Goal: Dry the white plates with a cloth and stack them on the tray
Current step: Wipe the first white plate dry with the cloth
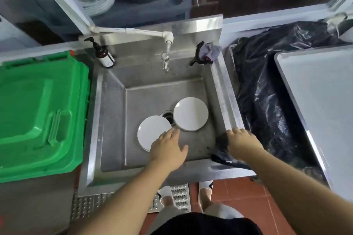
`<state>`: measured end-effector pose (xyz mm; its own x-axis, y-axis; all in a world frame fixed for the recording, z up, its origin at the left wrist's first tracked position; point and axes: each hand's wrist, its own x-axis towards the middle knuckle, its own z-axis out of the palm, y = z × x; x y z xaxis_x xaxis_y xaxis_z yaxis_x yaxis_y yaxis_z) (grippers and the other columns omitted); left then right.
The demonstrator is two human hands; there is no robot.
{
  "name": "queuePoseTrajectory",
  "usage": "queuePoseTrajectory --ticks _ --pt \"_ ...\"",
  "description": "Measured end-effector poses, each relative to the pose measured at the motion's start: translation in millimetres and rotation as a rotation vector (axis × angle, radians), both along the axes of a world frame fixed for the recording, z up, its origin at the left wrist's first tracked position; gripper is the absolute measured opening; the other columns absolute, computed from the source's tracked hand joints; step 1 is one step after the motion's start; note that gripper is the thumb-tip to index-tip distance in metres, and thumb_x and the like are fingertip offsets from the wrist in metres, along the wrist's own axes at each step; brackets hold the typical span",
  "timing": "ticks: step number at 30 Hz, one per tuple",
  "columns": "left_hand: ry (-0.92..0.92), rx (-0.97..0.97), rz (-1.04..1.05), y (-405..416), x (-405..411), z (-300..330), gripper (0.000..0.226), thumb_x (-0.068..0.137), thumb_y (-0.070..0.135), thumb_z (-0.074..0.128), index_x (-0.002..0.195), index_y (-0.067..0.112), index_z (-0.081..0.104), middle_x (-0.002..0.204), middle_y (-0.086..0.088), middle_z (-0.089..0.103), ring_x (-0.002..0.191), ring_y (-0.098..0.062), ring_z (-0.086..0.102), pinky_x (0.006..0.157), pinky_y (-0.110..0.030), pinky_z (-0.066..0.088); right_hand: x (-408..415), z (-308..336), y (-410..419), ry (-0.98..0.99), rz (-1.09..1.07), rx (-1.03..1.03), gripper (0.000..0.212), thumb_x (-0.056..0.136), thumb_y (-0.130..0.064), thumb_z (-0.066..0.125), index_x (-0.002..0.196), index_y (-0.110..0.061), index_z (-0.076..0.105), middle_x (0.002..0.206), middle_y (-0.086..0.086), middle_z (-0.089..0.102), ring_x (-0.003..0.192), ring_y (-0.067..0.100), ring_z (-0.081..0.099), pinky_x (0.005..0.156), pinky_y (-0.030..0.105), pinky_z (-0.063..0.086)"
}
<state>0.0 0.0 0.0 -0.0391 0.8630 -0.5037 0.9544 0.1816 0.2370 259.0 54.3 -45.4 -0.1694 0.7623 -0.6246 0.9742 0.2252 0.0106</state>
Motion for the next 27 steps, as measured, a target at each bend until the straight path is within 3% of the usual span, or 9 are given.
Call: queuePoseTrajectory --ticks 8,16,20,23,27 --pt "0.027 -0.105 -0.007 -10.9 9.6 -22.9 0.071 0.102 0.053 0.045 0.163 0.026 0.022 0.17 0.005 0.023 0.153 -0.02 0.026 0.119 -0.039 0.033 25.7 -33.6 4.5 -0.018 0.014 -0.006 0.05 0.095 -0.012 0.048 0.144 -0.017 0.044 0.149 0.003 0.044 0.138 0.027 0.038 0.109 0.042 0.041" --pt "0.054 -0.104 0.027 -18.1 17.1 -27.0 0.068 0.101 0.048 0.048 0.161 0.024 0.026 0.167 0.004 0.029 0.151 -0.021 0.032 0.116 -0.039 0.037 25.8 -47.5 24.8 -0.076 0.185 0.075 0.039 0.098 -0.027 0.057 0.135 -0.017 0.052 0.135 0.007 0.054 0.125 0.029 0.047 0.103 0.041 0.041" --pt "0.035 -0.115 0.079 -21.6 14.9 -27.0 0.068 0.1 0.046 0.049 0.161 0.026 0.026 0.168 0.005 0.029 0.152 -0.02 0.03 0.118 -0.038 0.035 20.6 -39.3 34.4 -0.076 0.138 -0.102 0.039 0.095 -0.031 0.06 0.132 -0.017 0.055 0.128 0.008 0.062 0.119 0.031 0.055 0.099 0.042 0.042" --pt "0.021 -0.095 0.112 -21.7 10.9 -21.6 0.066 0.1 0.043 0.05 0.16 0.026 0.028 0.166 0.006 0.031 0.15 -0.02 0.031 0.118 -0.037 0.035 17.5 -30.8 40.2 -0.015 0.056 -0.258 0.044 0.086 -0.031 0.059 0.128 -0.017 0.059 0.117 0.01 0.065 0.097 0.031 0.06 0.081 0.036 0.053" --pt "0.01 -0.068 0.13 -20.6 2.7 -12.2 0.063 0.101 0.04 0.05 0.159 0.025 0.029 0.163 0.005 0.036 0.147 -0.022 0.036 0.115 -0.038 0.037 10.9 -12.6 45.7 0.065 0.056 -0.345 0.024 0.089 -0.038 0.062 0.106 -0.022 0.056 0.11 0.005 0.064 0.095 0.027 0.059 0.079 0.031 0.05"
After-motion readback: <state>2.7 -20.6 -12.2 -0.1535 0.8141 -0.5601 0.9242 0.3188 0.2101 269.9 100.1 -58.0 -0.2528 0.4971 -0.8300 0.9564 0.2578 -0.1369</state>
